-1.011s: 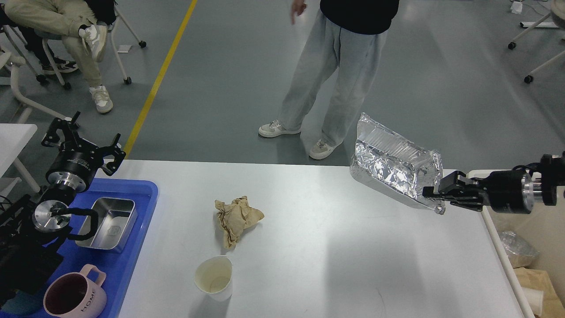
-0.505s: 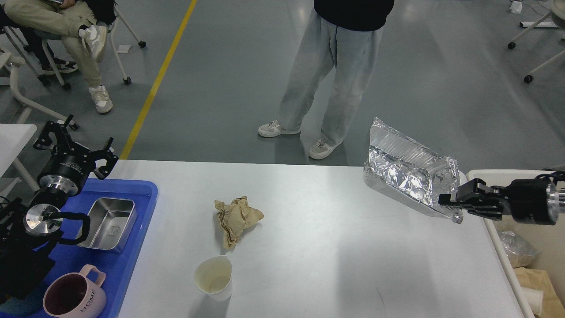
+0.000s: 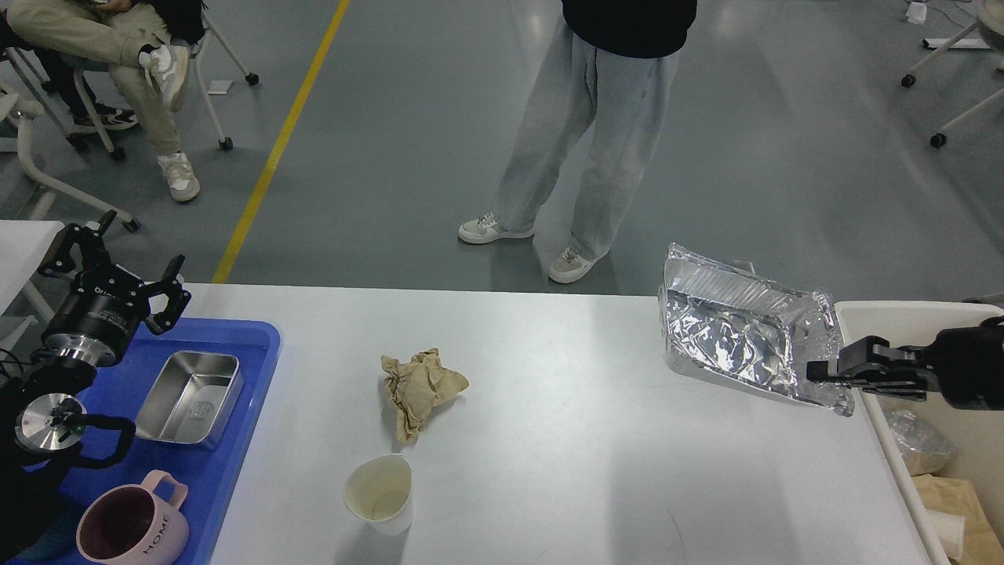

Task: Tidy desktop
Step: 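Lift the foil tray with the right gripper and hold it up, then move the left gripper from the blue tray toward the white paper cup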

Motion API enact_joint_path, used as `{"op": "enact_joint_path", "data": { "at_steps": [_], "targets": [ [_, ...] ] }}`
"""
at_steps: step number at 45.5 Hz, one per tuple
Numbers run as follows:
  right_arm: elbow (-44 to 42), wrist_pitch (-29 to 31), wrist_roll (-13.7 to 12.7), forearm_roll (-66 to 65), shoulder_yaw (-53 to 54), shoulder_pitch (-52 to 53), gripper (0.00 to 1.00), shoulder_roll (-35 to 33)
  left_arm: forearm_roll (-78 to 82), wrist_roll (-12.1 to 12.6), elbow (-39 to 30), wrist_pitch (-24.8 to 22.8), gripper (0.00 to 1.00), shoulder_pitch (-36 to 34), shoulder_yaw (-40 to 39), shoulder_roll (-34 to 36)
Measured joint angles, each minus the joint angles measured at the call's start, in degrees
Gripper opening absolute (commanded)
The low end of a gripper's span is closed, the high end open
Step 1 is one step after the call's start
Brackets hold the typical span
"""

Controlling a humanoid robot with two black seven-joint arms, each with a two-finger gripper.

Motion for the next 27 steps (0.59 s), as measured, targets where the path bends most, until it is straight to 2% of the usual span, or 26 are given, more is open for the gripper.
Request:
{"op": "enact_joint_path", "data": {
  "at_steps": [6, 20, 27],
  "targets": [
    [0.0, 0.0, 0.0, 0.0, 0.0, 0.3, 0.0, 0.2, 1.7, -0.9, 0.6, 0.1, 0.97, 0.3, -0.2, 1.2],
    [0.0, 0.2, 0.0, 0.1, -0.4, 0.7, 0.0, 0.3, 2.7, -1.0, 0.5, 0.1, 0.97, -0.1, 0.2, -3.6],
    [0.0, 0.1, 0.0, 0.1, -0.4, 0.7, 0.0, 0.5, 8.7, -0.4, -3.9, -1.4, 0.97, -0.3, 7.1, -1.3]
  ]
}}
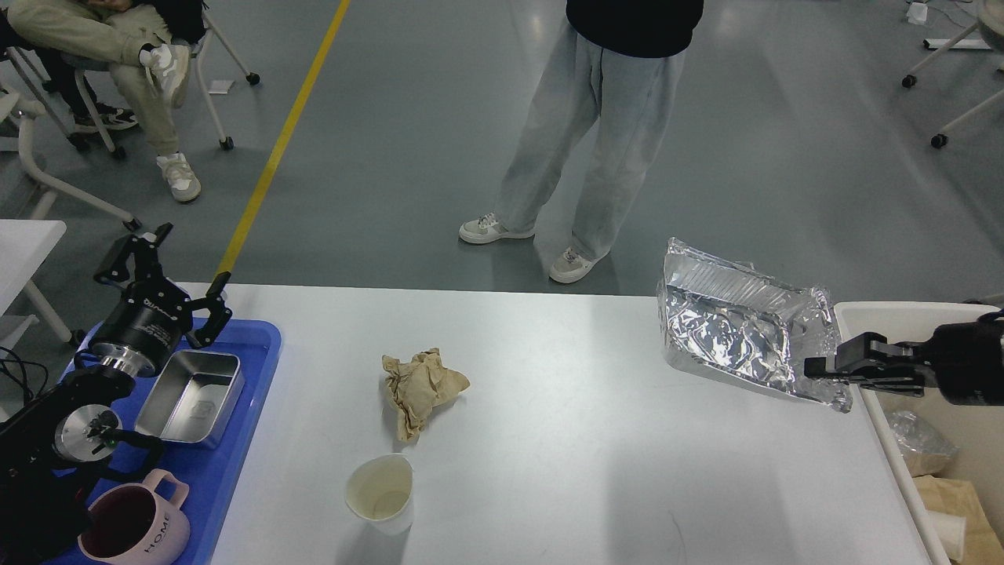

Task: Tidy desktop
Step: 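Move the left gripper from the blue tray toward the white paper cup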

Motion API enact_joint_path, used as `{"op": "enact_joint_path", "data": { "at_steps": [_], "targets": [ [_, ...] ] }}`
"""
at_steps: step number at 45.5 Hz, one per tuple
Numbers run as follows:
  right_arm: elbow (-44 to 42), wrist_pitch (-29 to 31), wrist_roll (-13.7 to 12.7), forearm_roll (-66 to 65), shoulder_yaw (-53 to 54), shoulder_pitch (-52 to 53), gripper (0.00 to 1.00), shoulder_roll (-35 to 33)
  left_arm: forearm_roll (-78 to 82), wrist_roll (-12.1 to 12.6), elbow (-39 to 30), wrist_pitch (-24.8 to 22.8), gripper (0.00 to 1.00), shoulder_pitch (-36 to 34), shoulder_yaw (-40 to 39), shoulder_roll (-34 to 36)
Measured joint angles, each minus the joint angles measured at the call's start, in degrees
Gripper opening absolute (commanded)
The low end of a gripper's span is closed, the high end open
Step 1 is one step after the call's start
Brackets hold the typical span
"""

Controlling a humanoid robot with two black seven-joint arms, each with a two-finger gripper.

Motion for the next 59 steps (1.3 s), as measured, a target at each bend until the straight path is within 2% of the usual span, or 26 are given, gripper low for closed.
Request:
{"op": "enact_joint_path", "data": {
  "at_steps": [7, 15, 27, 35, 43, 59],
  "targets": [
    [-0.2, -0.1, 0.0, 0.1, 0.0, 0.0, 0.0, 0.5, 6.5, 0.2, -9.1, 0.3, 0.97, -0.2, 5.7, 8.0],
    [-0.5, -0.2, 0.0, 0.3, 0.0, 0.0, 0.0, 1.3, 12.8, 0.8, -16.1, 0.4, 0.97, -0.1, 7.2, 15.2],
    [-0.6, -0.2, 0.0, 0.4, 0.0, 0.1, 0.0, 1.8, 20.3, 3.2, -24.7, 0.6, 0.97, 0.4, 8.6, 22.3],
    [-0.6, -0.2, 0.0, 0.4, 0.0, 0.2, 0.0, 1.8, 21.2, 3.4, -28.2, 0.6, 0.97, 0.8, 10.4, 23.9],
    [-0.6, -0.2, 0.0, 0.3, -0.1, 0.2, 0.0, 1.6, 26.1, 3.4, -33.8, 0.6, 0.97, 0.8, 12.2, 28.4],
    [-0.7, -0.2, 0.0, 0.4, 0.1, 0.7, 0.0, 2.6, 41.8, 2.8, -51.6, -1.2, 0.97, 0.3, 14.6, 44.0]
  ]
}}
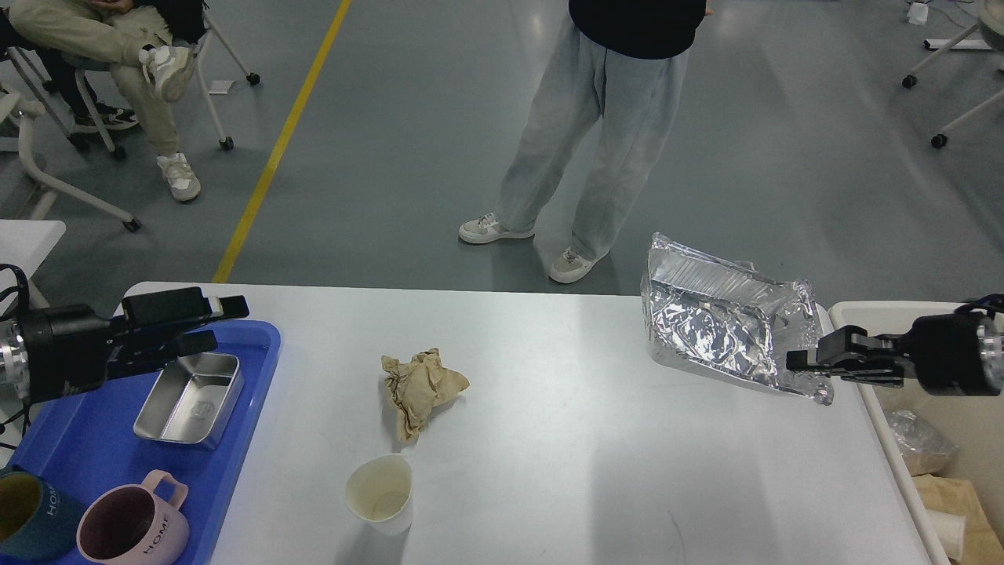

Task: Tidy desktop
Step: 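Move the left gripper from the blue tray toward the white paper cup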

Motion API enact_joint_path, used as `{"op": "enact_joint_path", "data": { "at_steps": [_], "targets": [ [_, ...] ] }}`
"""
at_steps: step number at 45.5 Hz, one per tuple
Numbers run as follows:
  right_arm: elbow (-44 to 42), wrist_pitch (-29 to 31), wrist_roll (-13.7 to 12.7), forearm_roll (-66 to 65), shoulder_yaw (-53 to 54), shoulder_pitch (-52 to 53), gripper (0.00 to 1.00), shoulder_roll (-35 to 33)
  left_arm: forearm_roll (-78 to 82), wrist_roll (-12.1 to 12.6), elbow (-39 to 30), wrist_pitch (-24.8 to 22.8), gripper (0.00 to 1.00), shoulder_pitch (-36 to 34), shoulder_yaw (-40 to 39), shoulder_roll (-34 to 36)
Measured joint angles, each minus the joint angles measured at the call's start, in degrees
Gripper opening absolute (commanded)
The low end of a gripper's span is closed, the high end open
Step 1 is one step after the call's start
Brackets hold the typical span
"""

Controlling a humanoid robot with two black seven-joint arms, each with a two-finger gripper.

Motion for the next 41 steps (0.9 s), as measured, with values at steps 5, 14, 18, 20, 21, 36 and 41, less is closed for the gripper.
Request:
{"op": "enact_joint_path", "data": {
  "at_steps": [5, 14, 18, 20, 21, 36, 41],
  "targets": [
    [0.0, 0.0, 0.0, 0.0, 0.0, 0.0, 0.0, 0.1, 3.8, -0.3, -4.3, -0.1, 0.97, 0.0, 0.8, 5.2],
    [-0.2, 0.0, 0.0, 0.0, 0.0, 0.2, 0.0, 0.5, 14.1, -2.8, -9.7, -0.2, 0.97, 0.0, 1.1, 12.8],
    [-0.3, 0.0, 0.0, 0.0, 0.0, 0.7, 0.0, 0.8, 18.9, -3.8, -11.2, -0.4, 0.97, 0.0, 1.1, 14.7],
    [-0.5, 0.0, 0.0, 0.0, 0.0, 0.8, 0.0, 0.9, 21.3, -4.0, -11.7, -0.6, 0.97, 0.0, 1.2, 15.3],
    [-0.6, 0.0, 0.0, 0.0, -0.1, 0.9, 0.0, 0.9, 22.2, -4.1, -11.8, -0.7, 0.97, 0.0, 1.2, 15.5],
    [-0.9, 0.0, 0.0, 0.0, -0.1, 0.8, 0.0, 1.6, 26.8, -3.6, -9.1, -1.7, 0.97, 0.2, 4.5, 8.3],
    [-0.9, -0.1, 0.0, 0.0, -0.1, 0.7, 0.0, 1.9, 26.4, -2.9, -6.3, -0.6, 0.97, -0.2, 6.2, 2.7]
  ]
}}
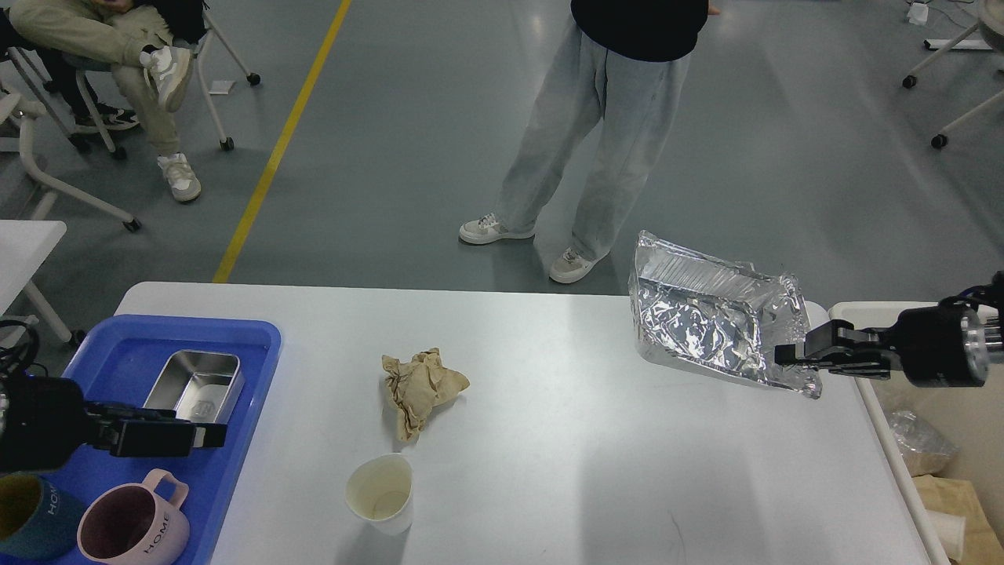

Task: Tidy desktop
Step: 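Move the left gripper from the blue tray toward the white paper cup, then grasp the white paper cup with the left gripper and lift it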

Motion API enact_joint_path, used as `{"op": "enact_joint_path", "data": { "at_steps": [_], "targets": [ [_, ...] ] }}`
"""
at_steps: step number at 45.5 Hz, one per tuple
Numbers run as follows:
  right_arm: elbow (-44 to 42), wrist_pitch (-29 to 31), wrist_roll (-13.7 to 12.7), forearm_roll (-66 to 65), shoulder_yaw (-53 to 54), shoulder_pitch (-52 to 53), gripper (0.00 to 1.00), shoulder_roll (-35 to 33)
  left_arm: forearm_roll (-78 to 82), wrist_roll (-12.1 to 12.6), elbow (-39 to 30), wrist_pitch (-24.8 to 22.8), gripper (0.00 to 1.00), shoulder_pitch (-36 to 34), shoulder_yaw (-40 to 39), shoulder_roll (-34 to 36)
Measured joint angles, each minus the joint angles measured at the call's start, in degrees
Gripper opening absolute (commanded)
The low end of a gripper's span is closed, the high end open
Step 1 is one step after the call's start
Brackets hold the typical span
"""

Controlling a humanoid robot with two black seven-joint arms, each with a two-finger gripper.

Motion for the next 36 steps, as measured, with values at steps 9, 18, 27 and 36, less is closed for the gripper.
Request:
{"op": "enact_joint_path", "data": {
  "at_steps": [9, 18, 27, 36],
  "targets": [
    [0.0, -0.1, -0.1, 0.0, 0.0, 0.0, 0.0, 0.0, 0.8, 4.2, 7.8, 6.4, 0.96, -3.1, 9.8, -14.1],
    [0.0, -0.1, -0.1, 0.1, -0.1, 0.0, 0.0, -0.1, 6.0, 5.6, 14.6, 13.9, 0.95, -9.7, 24.1, -25.6],
    [0.0, -0.1, -0.2, 0.1, -0.3, -0.1, 0.0, 0.1, 7.5, 5.5, 16.4, 16.6, 0.93, -15.4, 31.3, -30.9],
    [0.0, -0.1, -0.2, 0.1, -0.3, -0.3, 0.0, 0.3, 7.5, 5.3, 16.6, 17.0, 0.76, -16.8, 32.9, -32.4]
  ]
}}
